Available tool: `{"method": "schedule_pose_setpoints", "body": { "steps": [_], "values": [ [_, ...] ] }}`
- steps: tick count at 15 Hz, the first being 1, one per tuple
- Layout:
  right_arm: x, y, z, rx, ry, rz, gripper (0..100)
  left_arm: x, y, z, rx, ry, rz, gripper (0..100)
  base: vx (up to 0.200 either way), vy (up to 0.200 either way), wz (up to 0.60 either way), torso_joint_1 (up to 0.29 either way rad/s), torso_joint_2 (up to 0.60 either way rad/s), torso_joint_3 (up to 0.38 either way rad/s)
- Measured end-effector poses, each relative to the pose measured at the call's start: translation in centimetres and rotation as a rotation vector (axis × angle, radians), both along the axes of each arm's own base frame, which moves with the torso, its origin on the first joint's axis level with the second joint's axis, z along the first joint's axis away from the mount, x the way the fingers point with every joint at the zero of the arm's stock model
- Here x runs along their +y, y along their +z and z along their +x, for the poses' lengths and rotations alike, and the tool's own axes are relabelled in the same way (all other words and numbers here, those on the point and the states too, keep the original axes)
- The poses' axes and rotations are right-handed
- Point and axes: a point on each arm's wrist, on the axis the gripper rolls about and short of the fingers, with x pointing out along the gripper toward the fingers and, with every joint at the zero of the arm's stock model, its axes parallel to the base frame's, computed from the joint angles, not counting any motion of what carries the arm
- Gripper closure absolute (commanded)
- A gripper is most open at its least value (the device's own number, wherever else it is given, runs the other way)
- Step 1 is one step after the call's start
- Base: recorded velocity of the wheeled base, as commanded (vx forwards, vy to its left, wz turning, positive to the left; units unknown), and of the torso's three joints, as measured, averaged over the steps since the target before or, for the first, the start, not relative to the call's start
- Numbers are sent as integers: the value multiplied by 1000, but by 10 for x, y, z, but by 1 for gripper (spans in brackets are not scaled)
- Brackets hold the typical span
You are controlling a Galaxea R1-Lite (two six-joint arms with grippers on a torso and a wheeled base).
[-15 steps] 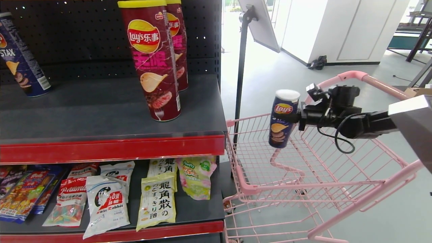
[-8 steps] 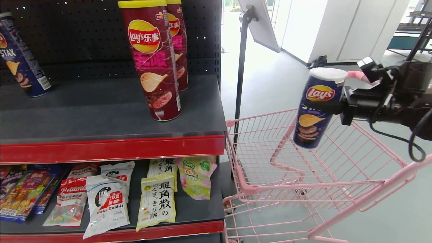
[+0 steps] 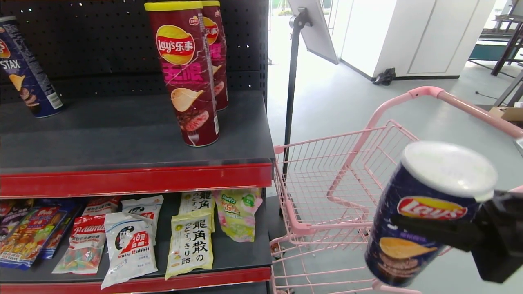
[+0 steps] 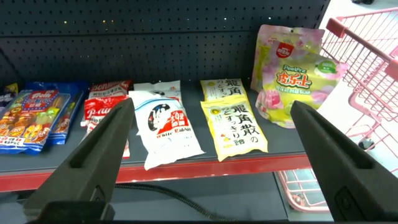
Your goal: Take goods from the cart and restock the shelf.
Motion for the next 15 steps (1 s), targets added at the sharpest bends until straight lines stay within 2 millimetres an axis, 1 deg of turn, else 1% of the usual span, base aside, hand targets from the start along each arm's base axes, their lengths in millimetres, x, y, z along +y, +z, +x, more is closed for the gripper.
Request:
{"method": "schedule_pose_setpoints", "body": {
  "steps": [2,4,8,11,15],
  "values": [
    [1,-9,-23,-13,18,-13,100,0,0,0,0,0,0,0,0,0,0,0,0,0],
    [2,-9,-32,-32,41,-11,100,0,0,0,0,0,0,0,0,0,0,0,0,0],
    [2,-9,-37,-48,13,-14,100,0,0,0,2,0,0,0,0,0,0,19,-55,-35],
    [2,-8,-38,-52,16,-12,100,0,0,0,0,0,0,0,0,0,0,163,-429,-264],
    [2,-6,-37,-59,16,-6,100,0,0,0,0,0,0,0,0,0,0,217,-543,-322]
  ]
}}
